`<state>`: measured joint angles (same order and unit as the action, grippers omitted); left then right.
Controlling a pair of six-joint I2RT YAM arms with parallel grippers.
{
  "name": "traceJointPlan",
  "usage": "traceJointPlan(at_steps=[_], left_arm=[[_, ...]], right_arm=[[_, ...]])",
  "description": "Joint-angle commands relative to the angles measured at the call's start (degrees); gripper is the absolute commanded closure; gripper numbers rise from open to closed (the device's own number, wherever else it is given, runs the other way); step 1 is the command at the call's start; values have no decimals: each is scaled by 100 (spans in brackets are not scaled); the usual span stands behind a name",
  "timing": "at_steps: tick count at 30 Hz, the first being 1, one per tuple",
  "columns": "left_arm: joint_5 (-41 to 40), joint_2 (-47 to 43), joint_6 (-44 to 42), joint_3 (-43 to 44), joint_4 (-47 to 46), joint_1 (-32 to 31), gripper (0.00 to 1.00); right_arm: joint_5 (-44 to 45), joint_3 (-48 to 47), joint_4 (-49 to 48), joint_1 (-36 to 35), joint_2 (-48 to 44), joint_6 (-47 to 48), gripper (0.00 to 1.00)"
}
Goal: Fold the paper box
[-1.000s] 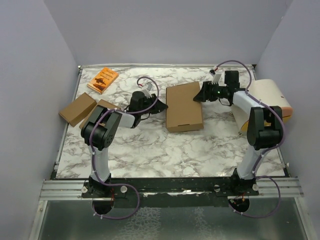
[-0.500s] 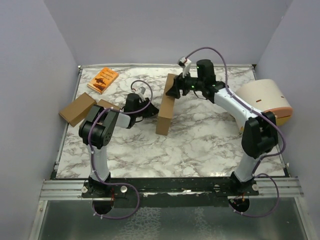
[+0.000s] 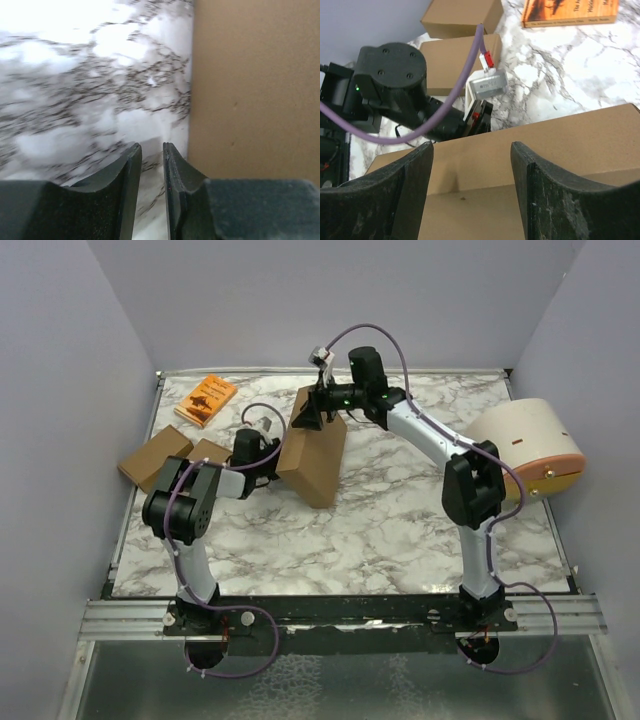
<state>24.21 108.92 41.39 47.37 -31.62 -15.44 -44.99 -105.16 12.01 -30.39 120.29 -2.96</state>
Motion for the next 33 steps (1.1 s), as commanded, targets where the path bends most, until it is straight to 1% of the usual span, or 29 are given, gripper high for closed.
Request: traceJointPlan(at_steps=[1,5,9,11,15,18,22,23,24,26,27,28,30,33], left_arm=[[-35,-533,-93,-213,482,424,71],[-183,-863,-256,-216,904,656,69],[-505,-1120,-528,-100,1522,862,68],[-802,-1410,-658,-109,1742,1007,64],[-1354,-1967,-839,-125,1955,1254,54],[-1641,-2353,-1110,16,2134,1327,51],[-1737,-2923,-1443,89,2106,1342,49],[-1689,-3130,-1485,55,1999,1342,45],[-1641,-3346,-1534,1,1877,1350,39],[-1397,-3744,-1644,-123,1510,1355,22],[-1281,-3920,-1660,-179,1316,1358,12],[-1171,-4131,-1636,-205,1160,1367,3],[-862,-4339,-1563,-122,960,1392,1],[-333,-4416,-1420,460,1202,1421,1]], right_arm=[[-843,-206,736,3,680,-226,35],[-1532,-678,433,0,1006,-361,33],[-2068,-1208,439,7,1197,-249,30],[-2154,-1282,435,7,1105,-144,29],[-2121,-1228,649,37,769,206,28],[-1976,-893,766,104,383,540,27],[-1351,-157,1047,229,-402,1370,25],[-1106,76,1066,265,-649,1591,23],[-838,370,1028,321,-951,1813,21],[-266,1005,805,439,-1559,2232,12],[36,1334,625,511,-1884,2394,3],[333,1634,420,587,-2157,2517,0],[689,1998,169,852,-2580,2391,0],[659,1844,336,1437,-2868,1661,0]])
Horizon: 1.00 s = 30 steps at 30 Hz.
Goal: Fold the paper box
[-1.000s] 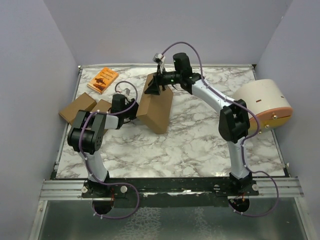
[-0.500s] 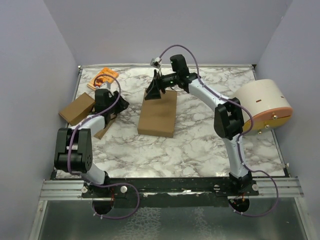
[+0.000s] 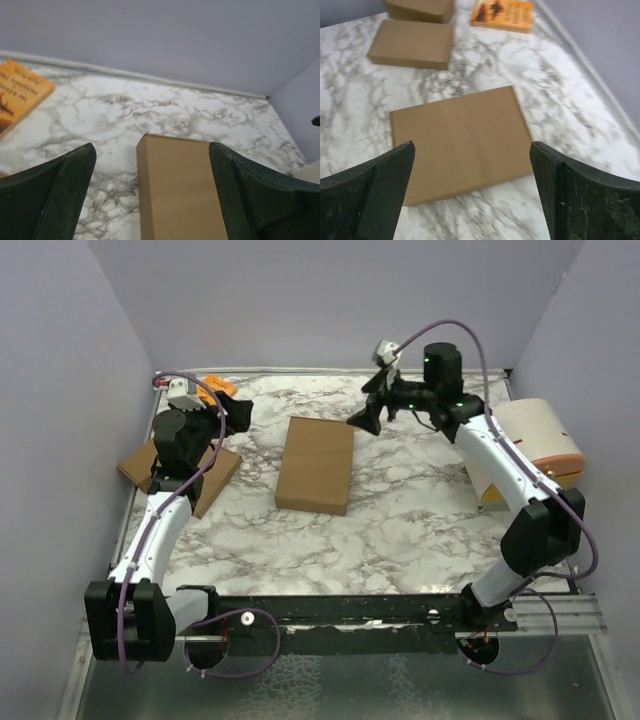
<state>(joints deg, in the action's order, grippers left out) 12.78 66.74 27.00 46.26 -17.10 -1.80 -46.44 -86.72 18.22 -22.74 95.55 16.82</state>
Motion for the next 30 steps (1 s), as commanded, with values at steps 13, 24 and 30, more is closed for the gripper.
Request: traceJointPlan(at_steps=[13,24,30], left_arm=[[2298,-39,781,3358,1151,66,1],[2553,-56,1124,3548,1000,75,1],[2616,-153,1258,3295,903,75,1]], right_arm=[[2585,-2195,981,982,-1317,-1552,0],[2279,-1986,1538,982,-1995,-1216,0],[2745,-1859,1525,982,-2201,-1394,0]])
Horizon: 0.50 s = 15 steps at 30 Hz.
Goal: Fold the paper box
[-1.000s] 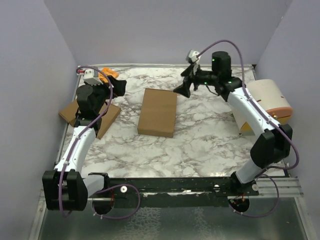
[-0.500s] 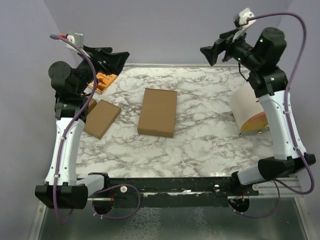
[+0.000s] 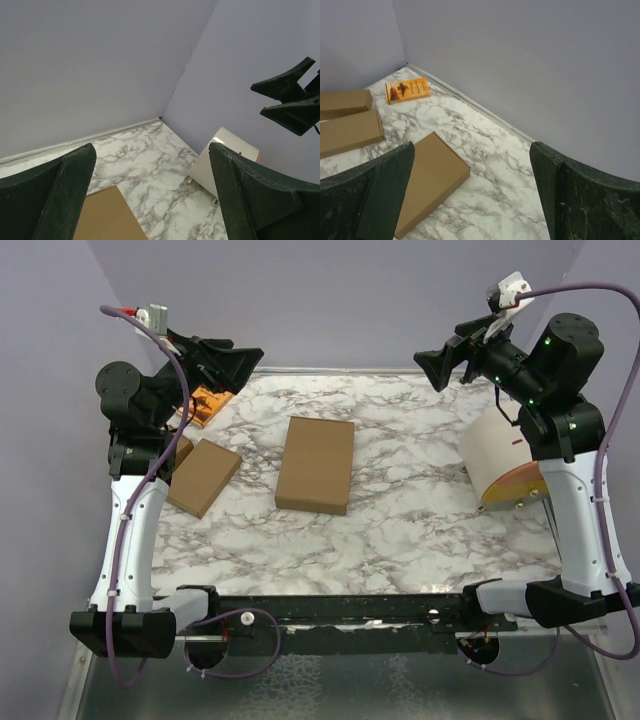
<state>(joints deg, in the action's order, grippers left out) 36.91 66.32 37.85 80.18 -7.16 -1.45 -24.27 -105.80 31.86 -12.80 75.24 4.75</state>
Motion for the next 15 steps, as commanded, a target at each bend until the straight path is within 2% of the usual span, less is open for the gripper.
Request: traceJointPlan(at_steps=[1,15], left_arm=[[201,-132,178,-125,-94,40,1],[227,-105,-39,-74,14,47,1]], right_arm=[[608,9,155,-12,-168,-197,0],[1020,-395,122,-12,-34,-107,0]])
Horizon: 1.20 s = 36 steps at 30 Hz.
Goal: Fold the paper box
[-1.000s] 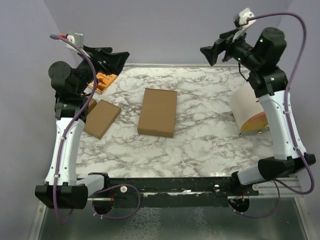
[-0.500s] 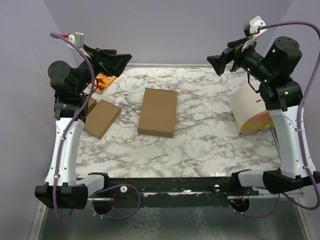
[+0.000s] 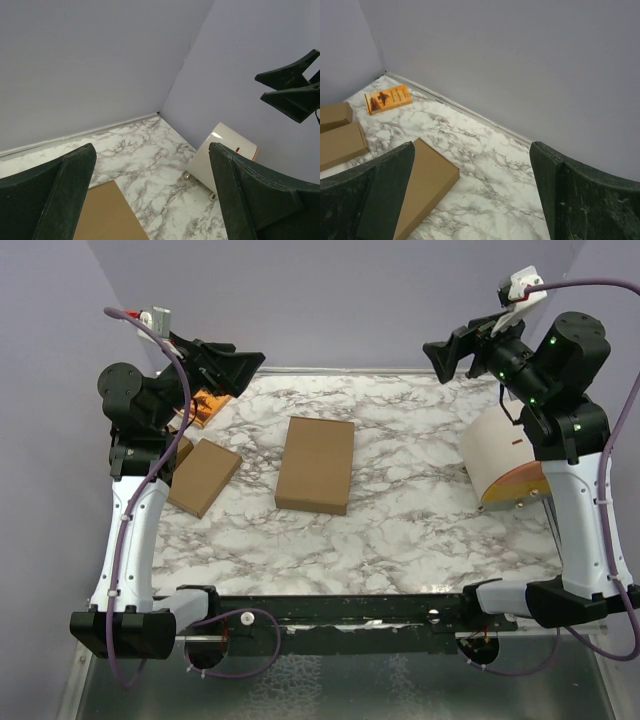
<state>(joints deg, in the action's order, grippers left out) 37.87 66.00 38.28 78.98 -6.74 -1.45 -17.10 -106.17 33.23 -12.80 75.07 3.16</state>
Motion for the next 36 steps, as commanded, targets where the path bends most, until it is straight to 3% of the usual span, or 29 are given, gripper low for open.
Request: traceJointPlan(at_steps=[1,24,36], left_arm=[[140,-58,-78,54,-29,44,1],[412,-34,-146,-409,-388,47,1],[235,-34,-488,-406,-20,40,1]], right_arm=[[312,-415,-16,-12,-4,59,1],[388,-27,-71,-1,-325,326,1],[79,329,-58,32,-290,330,1]])
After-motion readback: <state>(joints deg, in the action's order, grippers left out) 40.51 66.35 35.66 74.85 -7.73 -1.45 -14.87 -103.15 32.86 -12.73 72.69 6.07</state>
